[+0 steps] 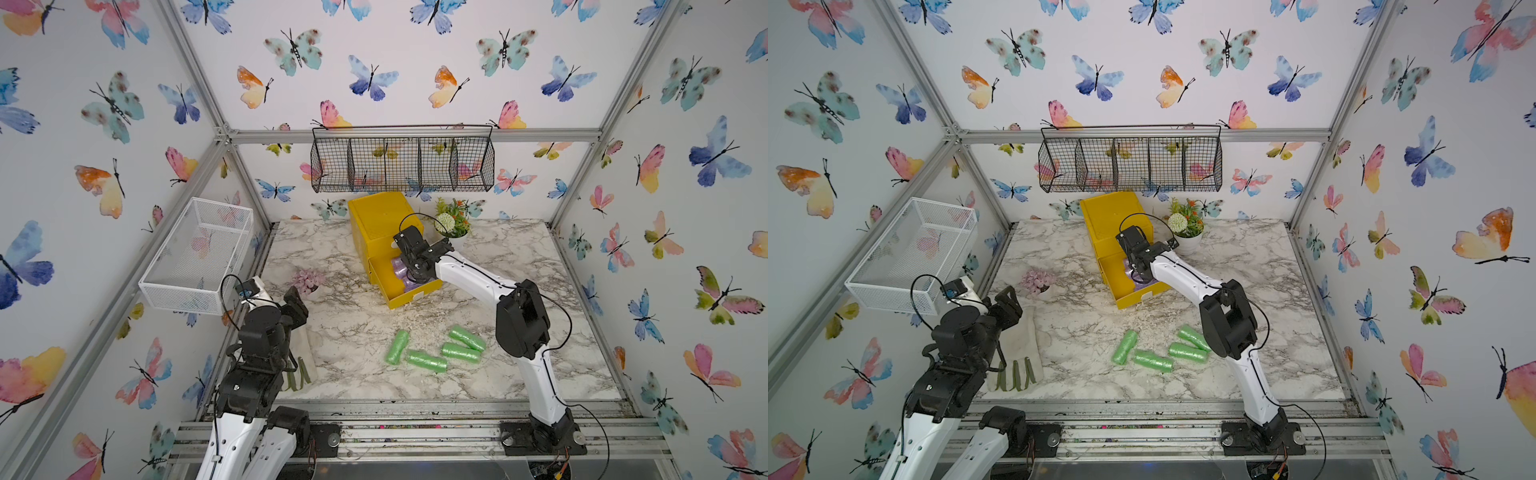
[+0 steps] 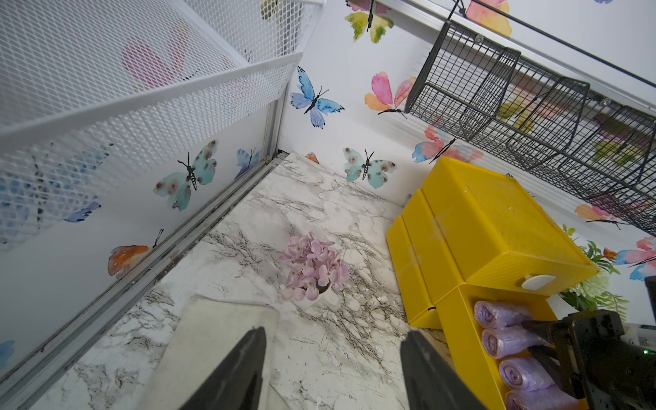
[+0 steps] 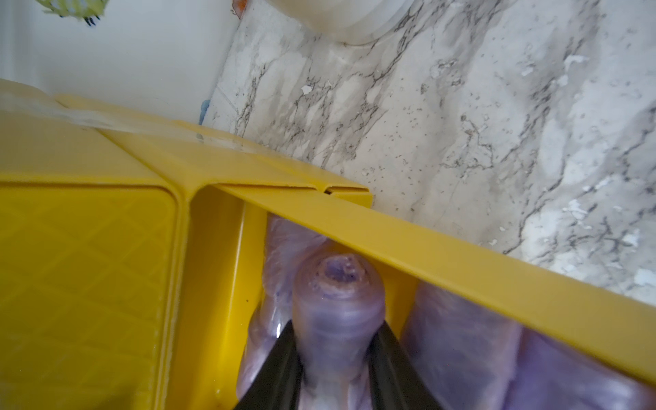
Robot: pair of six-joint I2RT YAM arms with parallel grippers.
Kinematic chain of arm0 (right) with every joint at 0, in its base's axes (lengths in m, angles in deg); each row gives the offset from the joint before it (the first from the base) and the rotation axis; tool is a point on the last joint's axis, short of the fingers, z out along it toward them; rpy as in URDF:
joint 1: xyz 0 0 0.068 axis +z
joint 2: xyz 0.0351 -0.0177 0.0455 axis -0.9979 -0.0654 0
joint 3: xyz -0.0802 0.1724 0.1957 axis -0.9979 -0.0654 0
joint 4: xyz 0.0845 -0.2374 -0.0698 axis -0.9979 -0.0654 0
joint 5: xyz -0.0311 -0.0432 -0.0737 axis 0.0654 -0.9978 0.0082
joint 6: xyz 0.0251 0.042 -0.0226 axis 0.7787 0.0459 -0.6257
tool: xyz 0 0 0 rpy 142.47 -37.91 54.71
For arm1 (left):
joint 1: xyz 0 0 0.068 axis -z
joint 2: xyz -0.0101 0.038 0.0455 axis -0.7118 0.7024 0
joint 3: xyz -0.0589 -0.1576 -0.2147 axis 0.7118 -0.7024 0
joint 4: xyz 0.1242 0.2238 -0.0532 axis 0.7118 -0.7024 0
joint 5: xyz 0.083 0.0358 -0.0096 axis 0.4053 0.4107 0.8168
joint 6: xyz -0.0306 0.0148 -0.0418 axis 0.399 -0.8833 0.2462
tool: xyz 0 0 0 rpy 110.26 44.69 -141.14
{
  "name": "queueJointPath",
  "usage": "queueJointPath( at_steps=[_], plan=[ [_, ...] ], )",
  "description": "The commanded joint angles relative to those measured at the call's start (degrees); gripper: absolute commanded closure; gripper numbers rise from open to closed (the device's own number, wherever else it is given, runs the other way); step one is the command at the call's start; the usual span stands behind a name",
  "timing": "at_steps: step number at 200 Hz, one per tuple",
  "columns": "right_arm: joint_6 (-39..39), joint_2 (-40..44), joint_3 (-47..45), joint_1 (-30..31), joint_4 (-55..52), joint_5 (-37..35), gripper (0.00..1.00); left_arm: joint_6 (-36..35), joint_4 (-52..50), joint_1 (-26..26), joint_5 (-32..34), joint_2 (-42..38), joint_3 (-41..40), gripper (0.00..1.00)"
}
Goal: Sort the rolls of trash bags by color and place them into the drawer
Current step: Place the roll of trash bags in the drawer.
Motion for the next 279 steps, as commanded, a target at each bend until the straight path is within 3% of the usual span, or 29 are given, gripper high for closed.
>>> queueJointPath(
  at_steps=[1, 158, 224, 279],
  plan=[
    [1.11, 3.11, -1.87, 0.39, 0.66, -0.05, 0.66, -0.63, 1.17, -0.21, 1.16, -0.68, -0.86, 0.35],
    [0.95, 5.86, -3.89, 0.39, 1.95, 2.06, 0.66, -0.73, 0.09, -0.21, 1.51, -0.59, 0.51, 0.35],
    [0.51, 3.80, -3.16, 0.39, 2.51, 3.25, 0.58, -0.86, -0.24, -0.21, 1.77, -0.77, 0.70, 0.35],
    [0.15, 6.22, -4.90, 0.39, 4.06, 2.70, 0.57, -0.96, -0.84, -0.21, 2.04, -1.04, 1.17, 0.34]
  ],
)
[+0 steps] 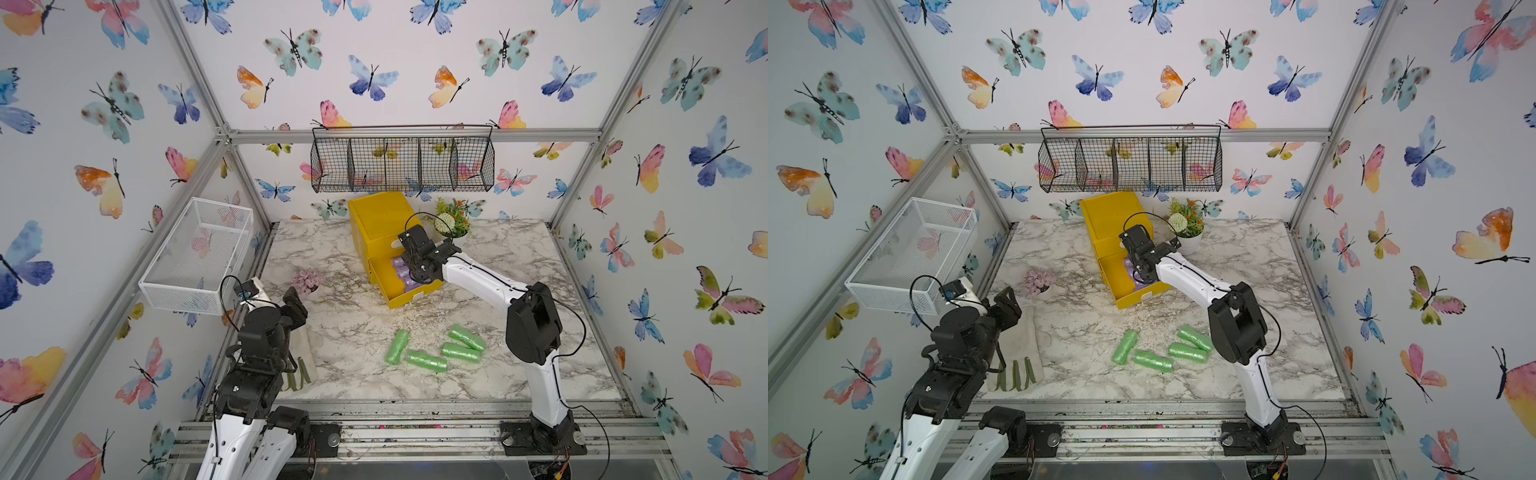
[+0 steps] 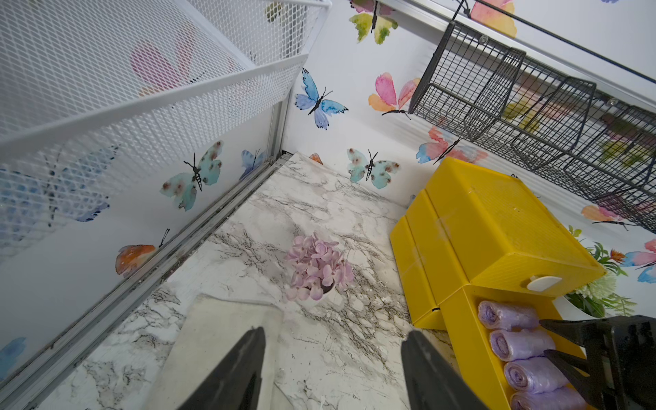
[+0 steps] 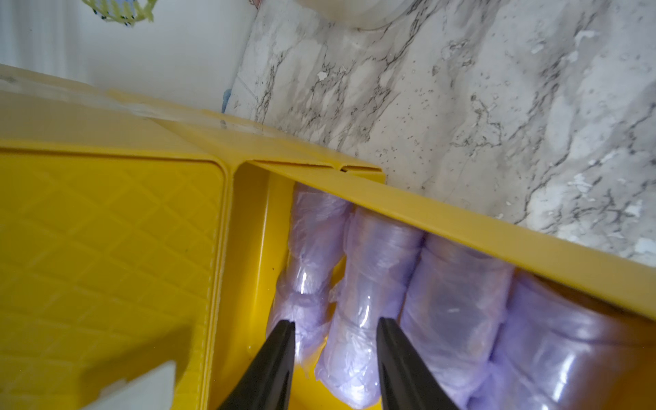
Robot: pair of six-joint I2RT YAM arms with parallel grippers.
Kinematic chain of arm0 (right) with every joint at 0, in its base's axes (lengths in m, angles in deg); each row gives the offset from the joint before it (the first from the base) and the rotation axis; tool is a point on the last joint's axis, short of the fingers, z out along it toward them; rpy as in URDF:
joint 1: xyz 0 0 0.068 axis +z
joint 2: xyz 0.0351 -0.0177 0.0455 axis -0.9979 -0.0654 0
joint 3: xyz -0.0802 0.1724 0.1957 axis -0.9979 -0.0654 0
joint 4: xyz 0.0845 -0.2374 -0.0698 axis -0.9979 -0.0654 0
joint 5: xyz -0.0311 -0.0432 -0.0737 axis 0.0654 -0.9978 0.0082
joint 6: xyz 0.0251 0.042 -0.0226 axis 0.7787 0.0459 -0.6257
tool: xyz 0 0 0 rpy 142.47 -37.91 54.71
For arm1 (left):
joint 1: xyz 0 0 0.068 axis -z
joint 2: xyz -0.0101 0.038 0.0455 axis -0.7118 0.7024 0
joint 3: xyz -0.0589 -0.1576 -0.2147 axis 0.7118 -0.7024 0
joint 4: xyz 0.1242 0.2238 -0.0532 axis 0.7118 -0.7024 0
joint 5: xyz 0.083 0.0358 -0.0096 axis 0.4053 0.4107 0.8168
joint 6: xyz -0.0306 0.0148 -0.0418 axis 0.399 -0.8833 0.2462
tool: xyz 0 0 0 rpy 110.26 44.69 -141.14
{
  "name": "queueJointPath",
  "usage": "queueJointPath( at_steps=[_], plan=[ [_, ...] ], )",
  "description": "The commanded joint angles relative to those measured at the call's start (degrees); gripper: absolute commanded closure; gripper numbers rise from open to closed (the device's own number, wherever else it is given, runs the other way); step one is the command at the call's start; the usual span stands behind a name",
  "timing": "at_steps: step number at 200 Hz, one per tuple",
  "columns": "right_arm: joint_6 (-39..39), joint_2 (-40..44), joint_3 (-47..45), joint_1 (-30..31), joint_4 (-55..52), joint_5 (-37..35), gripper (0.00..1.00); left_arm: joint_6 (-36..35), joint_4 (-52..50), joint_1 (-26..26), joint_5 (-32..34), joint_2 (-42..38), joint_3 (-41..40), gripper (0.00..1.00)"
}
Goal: Sort the rolls of trash bags by color and place them into the drawer
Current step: Place the roll of trash bags in the drawer, then close the drawer in the storage box.
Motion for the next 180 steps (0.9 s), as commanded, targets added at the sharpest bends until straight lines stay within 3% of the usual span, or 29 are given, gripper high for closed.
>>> queueJointPath(
  at_steps=[1, 27, 50, 108, 124, 180],
  plan=[
    [-0.57, 1.57, -1.13, 0.39, 0.94, -0.40, 0.57, -0.73, -0.21, -0.21, 1.31, -0.64, 1.20, 0.34],
    [-1.62, 3.23, -2.33, 0.39, 2.45, -0.33, 0.57, -0.73, -1.03, -0.21, 1.40, -0.71, 2.25, 0.34],
    [-7.75, 6.89, -7.01, 0.39, 9.71, 1.85, 0.57, -0.93, -2.26, -0.21, 1.34, -0.69, 3.61, 0.34],
    [-22.83, 25.07, -36.58, 0.39, 43.56, 8.73, 0.58, -1.71, -4.09, -0.21, -1.56, 0.75, 7.55, 0.35],
    [-28.38, 30.13, -41.70, 0.39, 48.80, 10.12, 0.58, -1.97, -3.79, -0.19, -4.43, 2.59, 8.77, 0.36],
    [-42.03, 48.50, -55.29, 0.39, 49.81, 7.93, 0.47, -0.28, 2.58, -0.12, -21.53, 15.20, 15.71, 0.37]
  ],
)
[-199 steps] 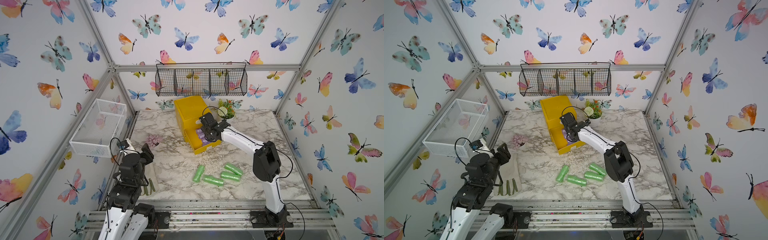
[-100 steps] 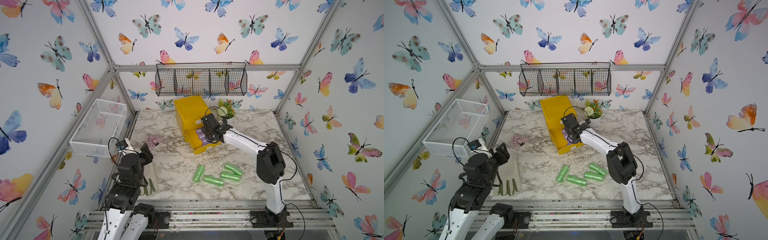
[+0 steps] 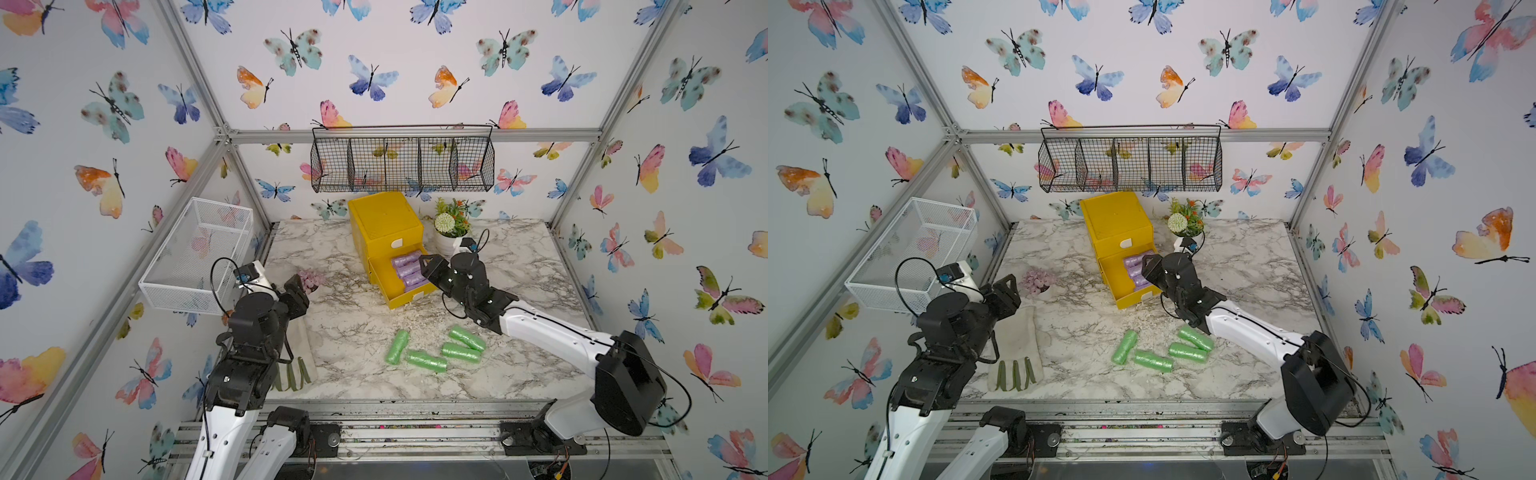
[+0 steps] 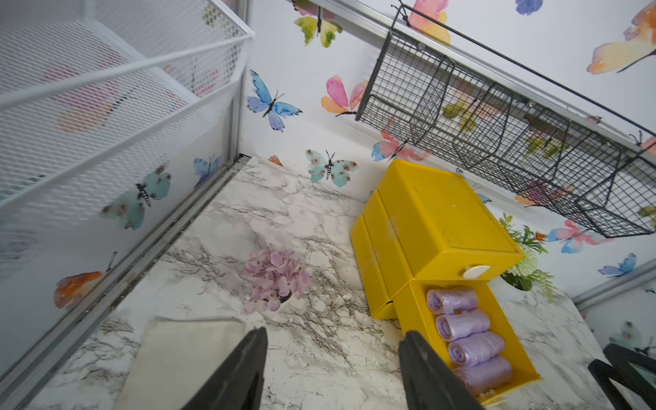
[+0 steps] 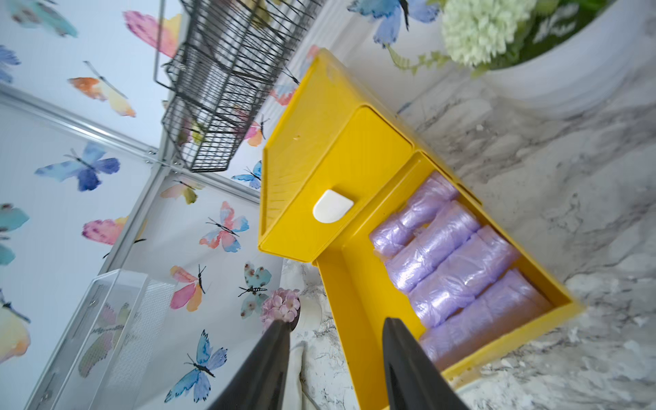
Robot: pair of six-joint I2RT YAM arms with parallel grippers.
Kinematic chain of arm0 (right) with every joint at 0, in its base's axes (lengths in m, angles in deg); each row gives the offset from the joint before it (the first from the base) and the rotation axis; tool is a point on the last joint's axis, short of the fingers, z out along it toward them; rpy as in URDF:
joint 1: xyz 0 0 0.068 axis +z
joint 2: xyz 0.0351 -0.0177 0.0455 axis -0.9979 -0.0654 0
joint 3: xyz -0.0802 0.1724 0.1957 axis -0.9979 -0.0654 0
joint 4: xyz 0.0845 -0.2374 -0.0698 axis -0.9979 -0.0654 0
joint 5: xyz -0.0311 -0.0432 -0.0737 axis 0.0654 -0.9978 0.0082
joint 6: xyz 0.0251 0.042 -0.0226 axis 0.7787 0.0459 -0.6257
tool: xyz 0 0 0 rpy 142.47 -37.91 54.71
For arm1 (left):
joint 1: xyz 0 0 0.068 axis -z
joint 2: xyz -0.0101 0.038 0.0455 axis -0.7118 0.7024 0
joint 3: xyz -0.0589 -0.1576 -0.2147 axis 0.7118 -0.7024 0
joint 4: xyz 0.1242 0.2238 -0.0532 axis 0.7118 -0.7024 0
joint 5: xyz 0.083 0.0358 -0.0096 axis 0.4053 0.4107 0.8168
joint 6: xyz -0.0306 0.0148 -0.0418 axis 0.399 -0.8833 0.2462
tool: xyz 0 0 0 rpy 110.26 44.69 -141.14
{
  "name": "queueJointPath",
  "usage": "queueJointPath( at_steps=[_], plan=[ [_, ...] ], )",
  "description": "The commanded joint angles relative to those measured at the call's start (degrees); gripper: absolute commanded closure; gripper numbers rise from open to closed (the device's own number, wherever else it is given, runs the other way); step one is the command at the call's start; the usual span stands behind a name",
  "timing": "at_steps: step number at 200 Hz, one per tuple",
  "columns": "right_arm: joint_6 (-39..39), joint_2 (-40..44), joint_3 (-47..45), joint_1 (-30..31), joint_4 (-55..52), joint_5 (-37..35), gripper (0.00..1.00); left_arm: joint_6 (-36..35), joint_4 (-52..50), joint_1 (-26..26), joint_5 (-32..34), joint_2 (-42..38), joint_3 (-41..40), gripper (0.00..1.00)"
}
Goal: Sort the rolls of trash bags by color and place them into the drawer
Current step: Close the drawer in the storage box.
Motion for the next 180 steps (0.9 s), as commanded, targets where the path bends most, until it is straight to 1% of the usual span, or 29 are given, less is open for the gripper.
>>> queueJointPath(
  at_steps=[1, 28, 53, 86, 107, 125, 153, 180],
  plan=[
    [-8.97, 6.44, -4.62, 0.24, 3.57, -1.11, 0.47, 0.61, 4.62, -0.08, -10.30, 6.23, 4.35, 0.37],
    [-13.24, 14.17, -11.30, 0.15, 4.22, -3.25, 0.44, -0.15, 5.29, 0.13, -15.49, 19.40, 13.56, 0.36],
    [-15.17, 19.74, -16.54, 0.15, 5.14, -4.38, 0.45, -0.15, 4.18, 0.14, -19.85, 32.97, 24.43, 0.36],
    [-17.25, 24.70, -19.52, 0.06, 1.82, -5.22, 0.45, -0.02, 1.29, 0.48, -23.74, 48.86, 38.72, 0.35],
    [-18.16, 26.44, -20.38, -0.02, -0.47, -4.72, 0.45, -0.54, -0.59, 0.88, -22.93, 56.14, 45.50, 0.34],
    [-18.43, 27.58, -21.25, -0.03, -1.65, -4.09, 0.44, -1.85, -4.51, 1.65, -21.33, 61.96, 52.10, 0.34],
    [-18.11, 29.12, -23.16, -0.03, -2.31, -3.37, 0.45, -4.39, -10.14, 3.85, -16.72, 69.90, 61.86, 0.34],
    [-17.58, 29.91, -24.43, -0.03, -3.09, -3.27, 0.46, -5.86, -14.97, 5.12, -12.90, 76.93, 69.18, 0.34]
  ],
)
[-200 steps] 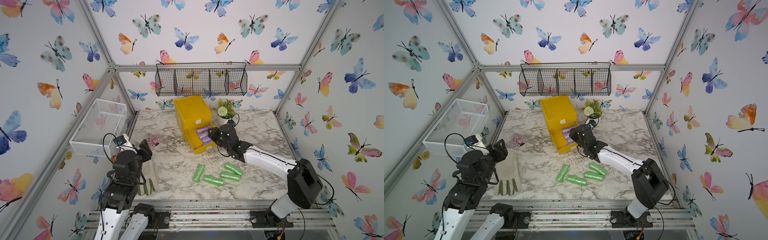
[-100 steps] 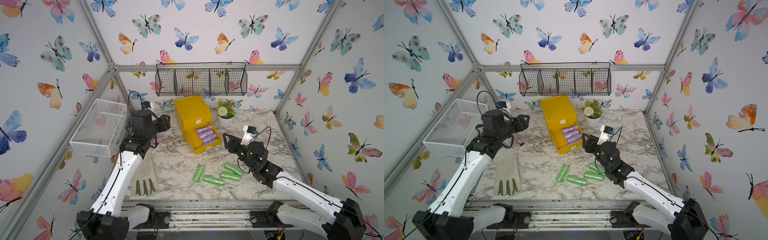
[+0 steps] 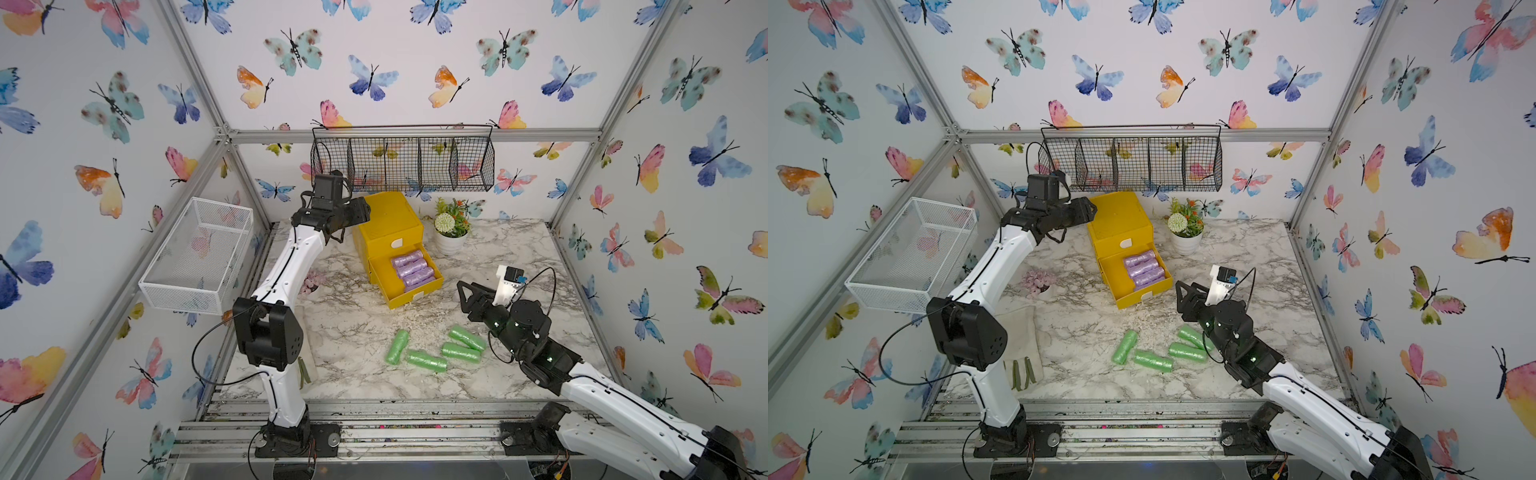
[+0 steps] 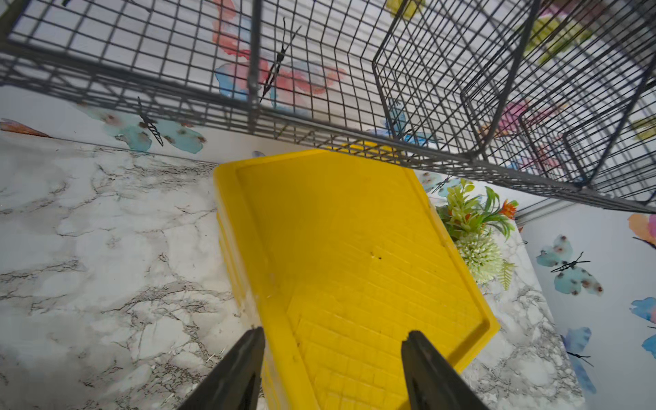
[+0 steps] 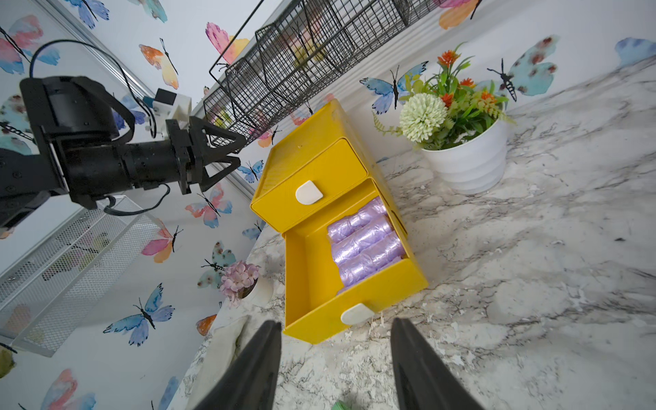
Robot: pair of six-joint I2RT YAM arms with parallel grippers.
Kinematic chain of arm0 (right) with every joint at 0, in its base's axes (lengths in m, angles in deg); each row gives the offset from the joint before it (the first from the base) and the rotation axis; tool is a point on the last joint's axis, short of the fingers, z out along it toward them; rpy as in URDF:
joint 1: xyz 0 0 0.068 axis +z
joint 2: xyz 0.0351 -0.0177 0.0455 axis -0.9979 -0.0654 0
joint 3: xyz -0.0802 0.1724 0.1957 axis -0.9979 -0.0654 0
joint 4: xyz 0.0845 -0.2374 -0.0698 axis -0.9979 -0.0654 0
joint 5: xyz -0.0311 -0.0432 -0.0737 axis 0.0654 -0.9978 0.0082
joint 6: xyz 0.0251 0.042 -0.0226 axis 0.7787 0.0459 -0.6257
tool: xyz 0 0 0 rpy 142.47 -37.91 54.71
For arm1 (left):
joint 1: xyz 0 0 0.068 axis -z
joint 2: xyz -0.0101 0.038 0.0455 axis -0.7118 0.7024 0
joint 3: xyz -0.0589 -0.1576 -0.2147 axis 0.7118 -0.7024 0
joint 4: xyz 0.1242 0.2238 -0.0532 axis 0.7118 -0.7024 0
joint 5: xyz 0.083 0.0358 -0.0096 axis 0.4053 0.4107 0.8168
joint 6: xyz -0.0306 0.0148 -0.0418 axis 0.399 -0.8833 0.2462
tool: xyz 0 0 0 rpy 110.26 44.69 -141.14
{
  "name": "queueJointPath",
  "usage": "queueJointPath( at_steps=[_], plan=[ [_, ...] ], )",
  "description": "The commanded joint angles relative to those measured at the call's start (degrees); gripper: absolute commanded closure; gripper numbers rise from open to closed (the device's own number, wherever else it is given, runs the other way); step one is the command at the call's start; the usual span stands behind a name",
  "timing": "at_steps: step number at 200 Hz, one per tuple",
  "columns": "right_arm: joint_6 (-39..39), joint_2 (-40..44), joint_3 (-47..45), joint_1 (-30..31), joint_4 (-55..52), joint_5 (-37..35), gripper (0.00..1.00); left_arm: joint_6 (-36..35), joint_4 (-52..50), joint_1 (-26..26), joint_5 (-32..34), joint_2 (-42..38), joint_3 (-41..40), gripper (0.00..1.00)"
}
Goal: Sort the rolls of trash bags by color and place them into the drawer
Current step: Close the drawer in the storage box.
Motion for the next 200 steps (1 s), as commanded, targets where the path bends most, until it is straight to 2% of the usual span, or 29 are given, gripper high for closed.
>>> queueJointPath(
  at_steps=[1, 32, 104, 160, 200],
  plan=[
    [-0.37, 1.25, -1.10, -0.07, -1.82, 0.43, 0.45, -2.88, -7.15, 1.22, 4.85, 4.80, 5.79, 0.34],
    [-0.15, 1.75, -1.90, -0.07, -2.36, 0.29, 0.46, -4.00, -11.46, 1.46, 9.66, 8.01, 10.07, 0.34],
    [-0.62, -1.58, -2.30, -0.07, -0.39, 0.70, 0.46, -4.85, -14.19, 1.45, 17.92, 5.22, 8.80, 0.34],
    [-0.71, -3.13, -5.60, -0.07, 3.83, 0.73, 0.47, -4.17, -14.67, 1.43, 14.25, 8.73, 11.00, 0.36],
    [-0.86, -2.63, -9.14, -0.07, 7.16, 0.55, 0.49, -3.58, -12.40, 1.46, 14.22, 8.03, 7.45, 0.37]
  ],
)
